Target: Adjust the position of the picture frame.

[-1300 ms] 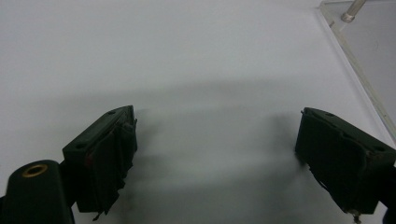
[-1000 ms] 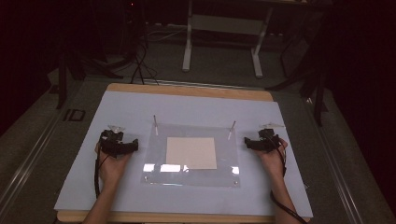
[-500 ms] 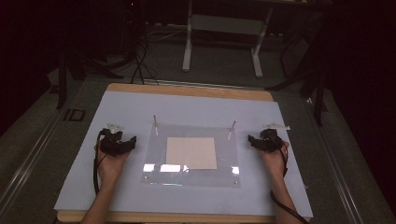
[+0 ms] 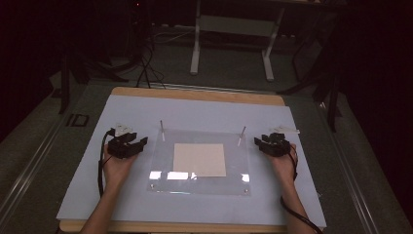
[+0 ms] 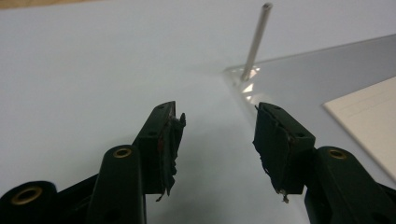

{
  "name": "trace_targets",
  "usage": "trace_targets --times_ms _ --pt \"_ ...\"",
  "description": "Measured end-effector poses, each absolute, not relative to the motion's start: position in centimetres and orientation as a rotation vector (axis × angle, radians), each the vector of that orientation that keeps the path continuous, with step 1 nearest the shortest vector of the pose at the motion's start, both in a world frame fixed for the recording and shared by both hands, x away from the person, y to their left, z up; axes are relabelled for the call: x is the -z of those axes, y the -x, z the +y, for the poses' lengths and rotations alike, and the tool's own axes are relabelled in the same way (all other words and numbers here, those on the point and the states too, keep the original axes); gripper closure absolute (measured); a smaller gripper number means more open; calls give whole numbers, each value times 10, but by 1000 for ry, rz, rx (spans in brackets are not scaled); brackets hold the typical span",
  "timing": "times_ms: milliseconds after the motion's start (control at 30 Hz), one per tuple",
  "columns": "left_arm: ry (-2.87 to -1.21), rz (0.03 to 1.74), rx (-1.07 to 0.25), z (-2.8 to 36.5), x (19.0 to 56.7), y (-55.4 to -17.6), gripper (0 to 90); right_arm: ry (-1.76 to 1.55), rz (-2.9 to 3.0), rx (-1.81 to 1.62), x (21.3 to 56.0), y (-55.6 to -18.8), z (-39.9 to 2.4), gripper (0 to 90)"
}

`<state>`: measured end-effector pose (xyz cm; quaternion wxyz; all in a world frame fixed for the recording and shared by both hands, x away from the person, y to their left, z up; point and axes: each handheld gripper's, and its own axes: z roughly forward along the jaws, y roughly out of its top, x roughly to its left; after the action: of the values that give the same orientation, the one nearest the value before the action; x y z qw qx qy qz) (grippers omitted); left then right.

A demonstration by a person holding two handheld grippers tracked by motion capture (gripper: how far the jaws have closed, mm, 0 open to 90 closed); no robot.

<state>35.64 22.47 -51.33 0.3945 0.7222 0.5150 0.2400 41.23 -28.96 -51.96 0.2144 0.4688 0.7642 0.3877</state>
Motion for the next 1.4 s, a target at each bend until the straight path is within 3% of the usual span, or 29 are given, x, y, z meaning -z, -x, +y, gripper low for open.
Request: trace_targets --times_ms 700,900,1067,1300,1400 --pt "-1818 1229 -485 201 522 -407 580 -1219 2194 -1150 510 -439 -253 596" --pt "-1808 1219 -471 195 523 -420 637 -1222 2201 -1159 514 -446 -244 654" --pt "-1832 1200 -444 185 528 -434 679 -1244 2209 -1185 520 -454 -237 782" --pt "-1825 1212 -415 183 532 -439 809 -1290 2181 -1207 524 -456 -235 795" --pt "-1838 1200 -430 183 533 -439 815 -1301 2184 -1205 528 -456 -236 811"
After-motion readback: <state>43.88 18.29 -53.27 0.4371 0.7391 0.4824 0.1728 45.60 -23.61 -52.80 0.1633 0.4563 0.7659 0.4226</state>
